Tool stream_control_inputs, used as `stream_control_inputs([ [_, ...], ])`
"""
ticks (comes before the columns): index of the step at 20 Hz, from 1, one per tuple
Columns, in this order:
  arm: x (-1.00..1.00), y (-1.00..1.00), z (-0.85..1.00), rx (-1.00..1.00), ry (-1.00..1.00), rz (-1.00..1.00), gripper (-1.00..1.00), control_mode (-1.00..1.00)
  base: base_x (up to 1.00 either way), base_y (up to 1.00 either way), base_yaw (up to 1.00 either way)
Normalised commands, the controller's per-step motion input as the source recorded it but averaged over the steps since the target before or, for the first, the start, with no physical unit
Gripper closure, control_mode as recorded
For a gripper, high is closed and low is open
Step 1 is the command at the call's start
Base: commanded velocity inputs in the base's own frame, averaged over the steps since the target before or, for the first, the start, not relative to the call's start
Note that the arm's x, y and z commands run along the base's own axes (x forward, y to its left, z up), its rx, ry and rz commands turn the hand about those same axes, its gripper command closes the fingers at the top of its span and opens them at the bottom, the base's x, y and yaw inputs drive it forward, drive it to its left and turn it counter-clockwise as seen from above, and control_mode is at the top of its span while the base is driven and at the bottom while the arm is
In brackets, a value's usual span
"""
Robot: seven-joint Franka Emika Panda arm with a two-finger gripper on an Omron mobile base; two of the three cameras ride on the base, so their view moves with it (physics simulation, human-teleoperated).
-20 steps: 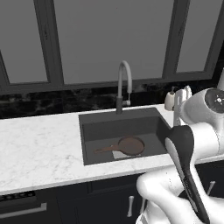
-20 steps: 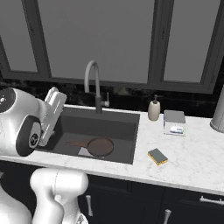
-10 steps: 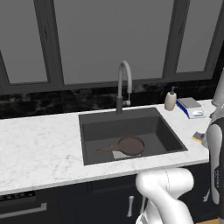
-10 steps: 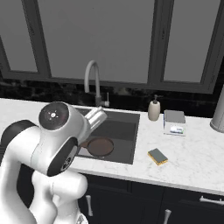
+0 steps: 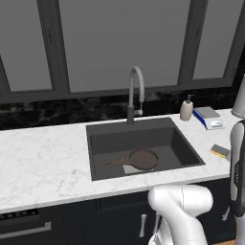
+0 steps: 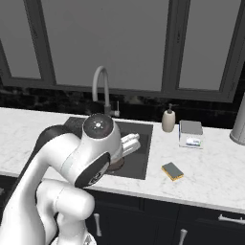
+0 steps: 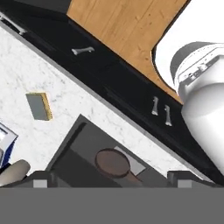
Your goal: Pick the pan and sponge and place them into the sink. Then turn on the water.
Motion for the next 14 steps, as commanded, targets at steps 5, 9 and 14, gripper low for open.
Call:
stream_control_inputs([
  [5, 0.28, -0.16, -0.32, 0.00, 0.28, -0.08, -1.00, -1.00, 0.00, 0.00, 0.00],
  [9, 0.37, -0.07, -0.25, 0.00, 0.25, -0.06, -1.00, -1.00, 0.00, 0.00, 0.00],
  [14, 0.23, -0.28, -0.25, 0.00, 0.12, -0.02, -1.00, -1.00, 0.00, 0.00, 0.00],
])
